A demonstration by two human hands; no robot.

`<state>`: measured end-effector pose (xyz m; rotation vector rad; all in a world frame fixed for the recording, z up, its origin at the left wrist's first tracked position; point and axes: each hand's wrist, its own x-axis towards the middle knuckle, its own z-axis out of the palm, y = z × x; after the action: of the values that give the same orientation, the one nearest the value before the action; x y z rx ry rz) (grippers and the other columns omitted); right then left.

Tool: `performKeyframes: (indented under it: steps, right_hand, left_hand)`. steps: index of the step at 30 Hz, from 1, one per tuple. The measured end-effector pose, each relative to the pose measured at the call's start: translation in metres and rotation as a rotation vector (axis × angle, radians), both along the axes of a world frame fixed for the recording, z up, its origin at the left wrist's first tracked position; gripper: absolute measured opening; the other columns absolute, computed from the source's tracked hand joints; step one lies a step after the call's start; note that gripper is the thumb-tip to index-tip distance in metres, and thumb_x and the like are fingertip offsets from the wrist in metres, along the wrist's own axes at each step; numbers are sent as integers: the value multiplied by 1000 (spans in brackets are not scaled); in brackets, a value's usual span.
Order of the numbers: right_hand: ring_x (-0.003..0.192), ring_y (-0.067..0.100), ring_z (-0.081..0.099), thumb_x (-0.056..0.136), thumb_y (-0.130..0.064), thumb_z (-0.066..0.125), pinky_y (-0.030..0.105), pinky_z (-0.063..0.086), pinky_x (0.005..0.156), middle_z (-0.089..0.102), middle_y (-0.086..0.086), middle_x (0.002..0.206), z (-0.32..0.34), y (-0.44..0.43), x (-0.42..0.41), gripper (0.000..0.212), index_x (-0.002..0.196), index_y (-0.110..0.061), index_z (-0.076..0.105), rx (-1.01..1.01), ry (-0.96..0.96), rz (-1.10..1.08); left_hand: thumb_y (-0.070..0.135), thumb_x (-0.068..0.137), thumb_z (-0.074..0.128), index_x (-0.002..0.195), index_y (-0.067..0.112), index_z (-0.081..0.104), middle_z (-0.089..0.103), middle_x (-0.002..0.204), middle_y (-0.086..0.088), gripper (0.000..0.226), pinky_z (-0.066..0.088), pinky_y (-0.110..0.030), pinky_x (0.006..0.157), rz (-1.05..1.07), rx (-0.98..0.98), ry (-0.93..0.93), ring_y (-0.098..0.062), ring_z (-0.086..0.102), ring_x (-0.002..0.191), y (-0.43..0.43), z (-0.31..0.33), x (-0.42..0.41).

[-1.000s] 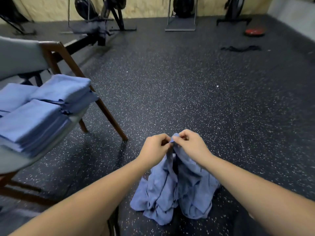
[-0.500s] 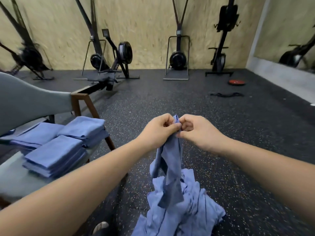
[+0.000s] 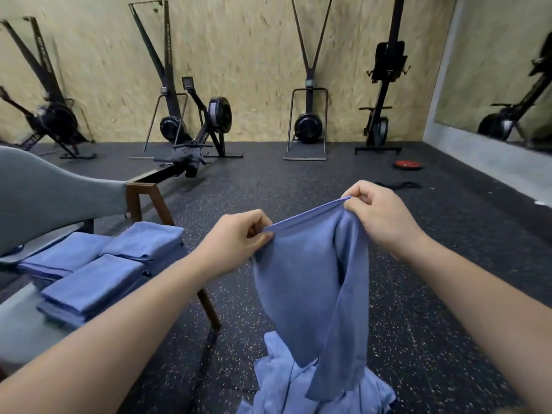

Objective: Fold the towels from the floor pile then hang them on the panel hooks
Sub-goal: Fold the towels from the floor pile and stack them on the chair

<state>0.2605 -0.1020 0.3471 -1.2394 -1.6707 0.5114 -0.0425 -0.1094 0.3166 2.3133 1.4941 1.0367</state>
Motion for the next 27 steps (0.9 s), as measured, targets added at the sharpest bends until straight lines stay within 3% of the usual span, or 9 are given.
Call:
performKeyframes:
  steps: [5, 9, 12, 15, 18, 21, 24, 27]
  right_hand:
    - [74, 14, 57, 92, -19, 61, 38, 43, 74, 75, -2, 81, -12, 6, 21, 15, 86, -28, 71, -56, -7, -43]
    - [68, 11, 50, 92, -15, 62, 36, 37, 68, 67, -6, 69, -19, 8, 27, 14, 83, -22, 71, -106, -76, -52]
    - [63, 10, 46, 92, -15, 63, 34, 33, 62, 57, -13, 59, -21, 8, 29, 14, 82, -20, 70, -159, -169, -61]
    - [64, 12, 51, 91, -14, 60, 32, 37, 61, 61, -16, 61, -27, 5, 25, 16, 83, -23, 70, -236, -287, -22]
    - [82, 10, 69, 90, -24, 68, 34, 54, 76, 74, -17, 84, -38, 0, 10, 12, 95, -34, 72, -290, -348, 58]
    - [102, 1, 71, 90, -42, 80, 33, 56, 97, 76, -16, 108, -47, -12, -11, 24, 111, -39, 70, -296, -298, 179]
    - [110, 1, 71, 90, -43, 84, 34, 54, 106, 76, -11, 115, -55, -22, -34, 35, 121, -34, 69, -288, -170, 305]
    - [100, 5, 73, 95, -30, 81, 37, 57, 101, 78, 1, 106, -58, -25, -48, 25, 117, -22, 71, -267, -69, 373]
  left_hand:
    - [38, 92, 82, 83, 31, 74, 73, 77, 15, 14, 45, -20, 66, 89, -57, -19, 2, 61, 70, 11, -2, -33]
    - [33, 94, 81, 88, 28, 79, 77, 82, 10, 9, 50, -31, 75, 94, -87, -170, -4, 63, 74, 14, 1, -46]
    - [33, 95, 81, 90, 26, 80, 78, 84, 5, 9, 47, -31, 74, 105, -91, -241, -6, 62, 75, 14, 4, -47]
    - [34, 95, 81, 86, 28, 77, 75, 79, 7, 12, 44, -25, 69, 97, -65, -210, -3, 58, 70, 14, 2, -36]
    - [38, 94, 81, 85, 31, 76, 73, 78, 7, 12, 42, -21, 67, 49, -43, -132, -2, 60, 71, 13, 2, -15]
    - [37, 91, 83, 87, 32, 78, 73, 80, 11, 9, 45, -19, 71, -25, -21, -12, -4, 66, 79, 11, -3, 10]
    - [36, 89, 84, 85, 30, 79, 66, 68, 16, 9, 39, -17, 63, -87, -45, 14, -2, 56, 66, 9, -7, 30]
    - [36, 86, 87, 83, 29, 78, 59, 61, 19, 12, 34, -17, 58, -111, -80, -34, -1, 48, 59, 8, -8, 40]
